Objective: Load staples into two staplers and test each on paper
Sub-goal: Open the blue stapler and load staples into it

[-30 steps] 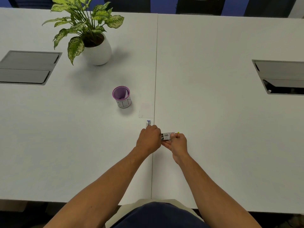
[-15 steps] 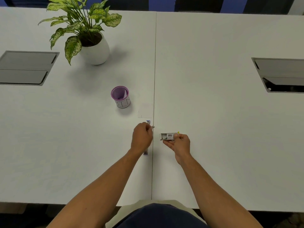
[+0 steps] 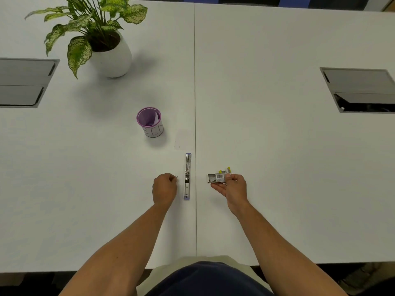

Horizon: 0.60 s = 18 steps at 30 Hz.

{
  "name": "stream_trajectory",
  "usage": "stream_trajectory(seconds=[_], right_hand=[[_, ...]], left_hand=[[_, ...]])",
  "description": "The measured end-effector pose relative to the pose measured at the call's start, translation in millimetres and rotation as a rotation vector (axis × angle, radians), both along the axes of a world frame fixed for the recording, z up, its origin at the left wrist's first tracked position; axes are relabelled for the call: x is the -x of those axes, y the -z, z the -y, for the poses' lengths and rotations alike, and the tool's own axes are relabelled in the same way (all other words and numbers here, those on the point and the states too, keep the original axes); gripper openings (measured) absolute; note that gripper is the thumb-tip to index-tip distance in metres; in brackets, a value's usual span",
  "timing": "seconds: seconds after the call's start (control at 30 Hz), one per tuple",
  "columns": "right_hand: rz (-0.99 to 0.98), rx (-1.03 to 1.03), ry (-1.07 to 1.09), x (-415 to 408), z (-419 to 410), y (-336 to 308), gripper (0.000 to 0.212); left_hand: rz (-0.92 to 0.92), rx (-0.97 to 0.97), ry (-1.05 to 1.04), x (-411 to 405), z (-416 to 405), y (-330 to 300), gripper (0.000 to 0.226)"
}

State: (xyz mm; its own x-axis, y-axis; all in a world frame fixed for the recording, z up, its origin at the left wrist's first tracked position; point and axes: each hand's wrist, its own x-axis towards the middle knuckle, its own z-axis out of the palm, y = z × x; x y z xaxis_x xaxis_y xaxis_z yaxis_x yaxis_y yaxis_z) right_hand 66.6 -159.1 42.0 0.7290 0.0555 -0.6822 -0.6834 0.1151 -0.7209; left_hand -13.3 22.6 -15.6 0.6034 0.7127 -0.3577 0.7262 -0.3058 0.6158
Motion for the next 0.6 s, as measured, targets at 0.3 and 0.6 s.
stream_trajectory(seconds=[0.3,0.6], right_hand=[[0.017,0.011,0.006,-4,-4,-1,0.009],[0.018,-0.021,-0.003,-3,-12,-3,0.012]], left_hand=[[-0.048,0.025,0.069,3,-3,12,0.013],[0.204,0.031,0.105,6,-6,-2,0.009]])
